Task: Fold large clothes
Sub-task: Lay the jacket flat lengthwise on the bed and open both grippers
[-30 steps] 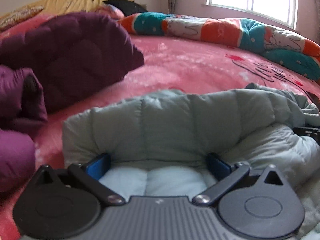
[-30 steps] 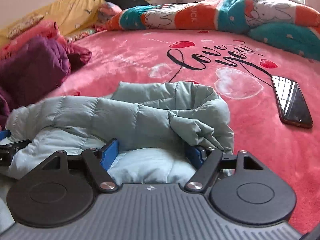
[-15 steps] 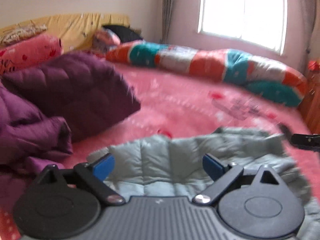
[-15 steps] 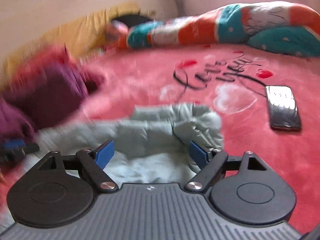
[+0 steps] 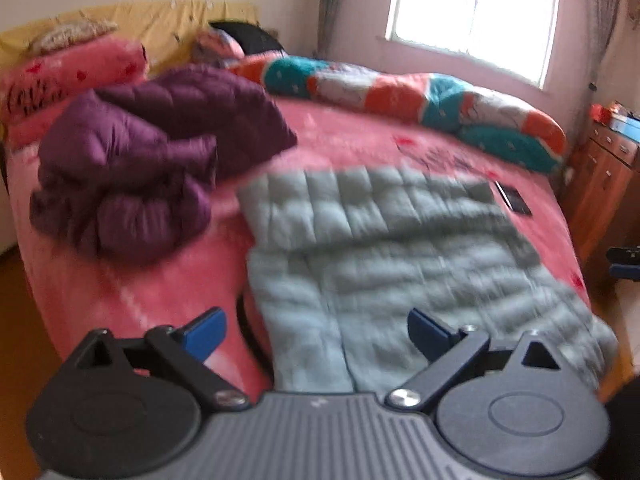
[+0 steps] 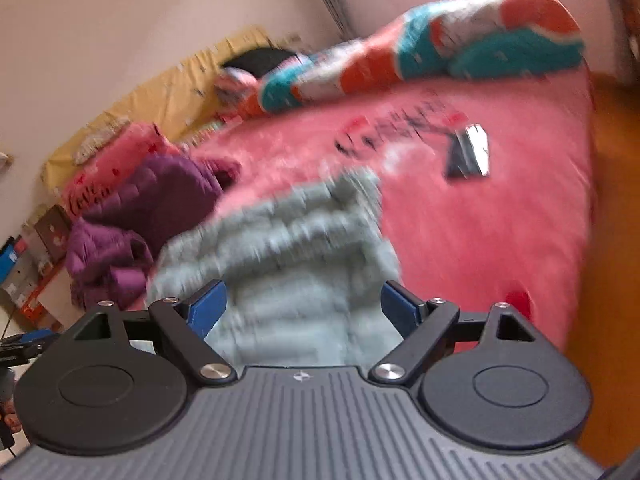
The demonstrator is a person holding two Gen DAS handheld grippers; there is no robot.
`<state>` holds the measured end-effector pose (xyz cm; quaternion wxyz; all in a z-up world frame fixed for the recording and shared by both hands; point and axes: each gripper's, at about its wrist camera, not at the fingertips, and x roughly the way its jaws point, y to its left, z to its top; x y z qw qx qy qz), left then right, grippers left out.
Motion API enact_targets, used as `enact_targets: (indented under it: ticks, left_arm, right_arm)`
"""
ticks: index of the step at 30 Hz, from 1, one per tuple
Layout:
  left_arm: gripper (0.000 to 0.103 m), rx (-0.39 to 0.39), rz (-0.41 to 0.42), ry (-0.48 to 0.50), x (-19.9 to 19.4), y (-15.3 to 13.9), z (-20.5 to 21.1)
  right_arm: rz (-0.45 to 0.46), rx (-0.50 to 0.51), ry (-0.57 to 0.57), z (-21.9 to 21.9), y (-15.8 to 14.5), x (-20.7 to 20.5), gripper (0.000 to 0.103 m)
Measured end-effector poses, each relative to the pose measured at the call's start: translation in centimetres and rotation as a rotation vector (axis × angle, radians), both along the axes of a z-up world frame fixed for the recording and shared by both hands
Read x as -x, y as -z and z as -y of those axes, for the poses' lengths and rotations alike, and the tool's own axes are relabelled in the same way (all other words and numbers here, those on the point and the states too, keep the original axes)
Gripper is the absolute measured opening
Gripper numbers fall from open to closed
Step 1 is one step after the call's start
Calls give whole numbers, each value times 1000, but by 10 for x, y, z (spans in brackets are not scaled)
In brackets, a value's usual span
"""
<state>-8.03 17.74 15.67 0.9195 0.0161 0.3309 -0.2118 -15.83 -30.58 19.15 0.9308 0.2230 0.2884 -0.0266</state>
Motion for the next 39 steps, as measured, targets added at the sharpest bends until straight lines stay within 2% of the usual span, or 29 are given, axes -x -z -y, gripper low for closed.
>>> enact_targets:
  ticks: [4, 7, 10, 13, 18, 23, 30, 39]
  left_arm:
    - [97, 28, -49, 13, 22, 15, -11]
    - [97, -34, -13, 4, 37, 20, -5]
    - [97, -25, 22, 0, 48, 17, -1]
    - [97, -66, 34, -26, 56, 16, 4]
    - [97, -73, 42, -52, 72, 15, 2]
    - [97, -79, 37, -70, 82, 15, -3]
    - [97, -84, 32, -89, 87, 17, -7]
    - [97, -85, -11, -102, 79, 24, -8]
  right_arm:
    - [-111, -20, 25, 10, 14, 30, 103]
    - [-163, -43, 69, 15, 24, 47, 103]
    - [-145, -42, 86, 9, 21, 58, 103]
    - [-130, -26, 74, -5, 20, 61, 103]
    - [-114, 26, 44, -30, 16, 62, 103]
    - [-110, 36, 32, -42, 14, 58, 103]
    - [-158, 41, 21, -35, 21, 56, 103]
    - [-284, 45, 8, -18, 42, 37, 103]
